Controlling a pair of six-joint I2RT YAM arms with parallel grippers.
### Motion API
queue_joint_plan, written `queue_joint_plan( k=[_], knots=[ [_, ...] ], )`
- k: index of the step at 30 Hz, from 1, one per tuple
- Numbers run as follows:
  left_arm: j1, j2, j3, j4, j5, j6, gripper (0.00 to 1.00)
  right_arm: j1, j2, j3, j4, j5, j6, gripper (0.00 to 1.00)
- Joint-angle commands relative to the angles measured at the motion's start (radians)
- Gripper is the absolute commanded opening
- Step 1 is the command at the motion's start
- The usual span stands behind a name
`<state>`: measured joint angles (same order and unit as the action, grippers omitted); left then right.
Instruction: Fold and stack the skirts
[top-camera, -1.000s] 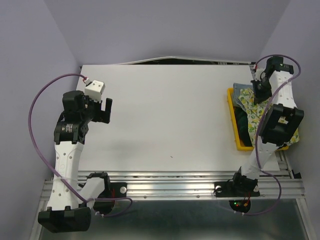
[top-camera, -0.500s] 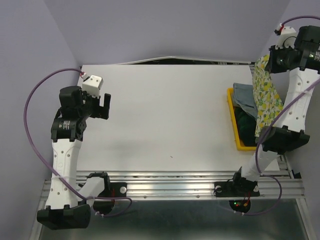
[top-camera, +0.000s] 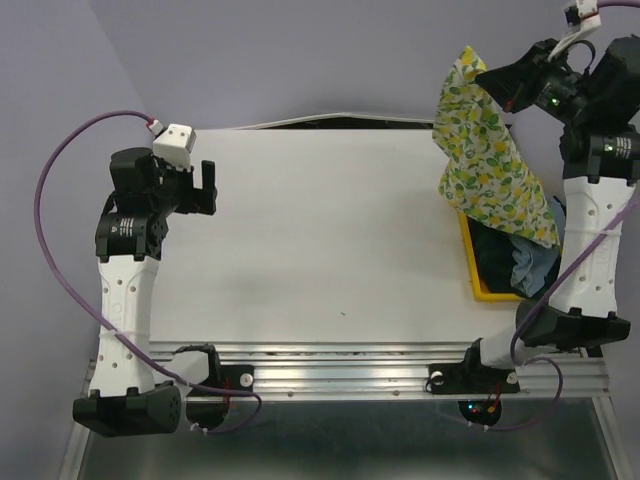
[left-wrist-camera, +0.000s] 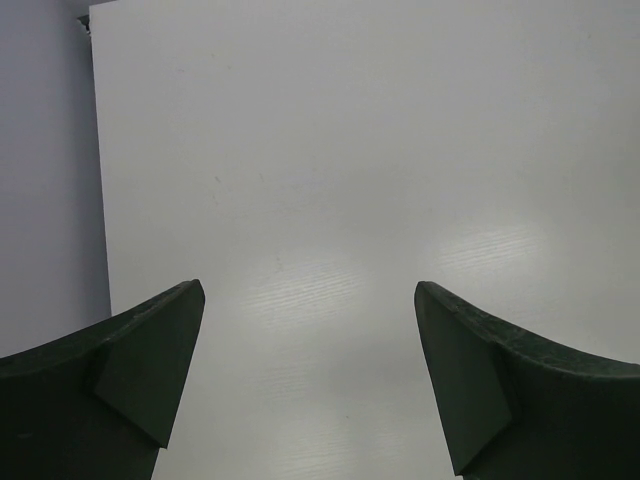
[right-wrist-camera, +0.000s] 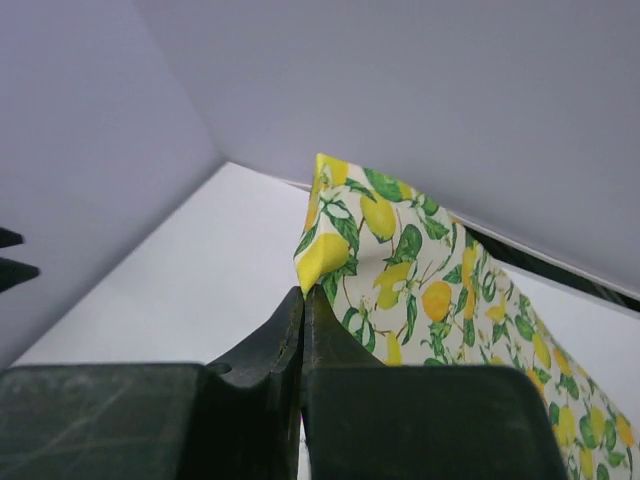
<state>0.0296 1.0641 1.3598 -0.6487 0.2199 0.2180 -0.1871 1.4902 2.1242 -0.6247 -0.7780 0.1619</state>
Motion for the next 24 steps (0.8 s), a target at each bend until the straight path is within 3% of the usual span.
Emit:
queue_joint_plan(
  k=[1, 8, 13, 15, 17, 20, 21, 24],
  knots=[
    [0.026, -0.016, 0.059, 0.018, 0.018, -0.043, 0.99, 0.136, 0.012, 0.005, 0.305, -0.064, 0.186, 0.01],
    [0.095, -0.01, 0.088, 0.006, 0.068, -0.068, 0.98, 0.348, 0.16, 0.152, 0.385, -0.032, 0.361, 0.01],
    [0.151, -0.027, 0.085, 0.001, 0.113, -0.052, 0.99, 0.498, 0.232, 0.186, 0.384, -0.02, 0.376, 0.01],
    [0.156, -0.035, 0.084, -0.011, 0.124, -0.026, 0.99, 0.499, 0.226, 0.114, 0.369, 0.005, 0.369, 0.01],
    [0.158, -0.044, 0.073, -0.02, 0.119, -0.008, 0.99, 0.499, 0.2, 0.052, 0.306, 0.074, 0.26, 0.01],
    [0.158, -0.082, 0.033, -0.017, 0.137, 0.056, 0.99, 0.499, 0.113, -0.2, 0.272, 0.126, 0.087, 0.01],
    [0.158, -0.09, 0.018, -0.014, 0.145, 0.078, 0.99, 0.499, 0.087, -0.362, 0.267, 0.129, 0.052, 0.01],
    [0.158, -0.105, -0.051, -0.026, 0.174, 0.173, 0.99, 0.499, 0.027, -0.576, 0.238, 0.137, -0.116, 0.01]
  ],
)
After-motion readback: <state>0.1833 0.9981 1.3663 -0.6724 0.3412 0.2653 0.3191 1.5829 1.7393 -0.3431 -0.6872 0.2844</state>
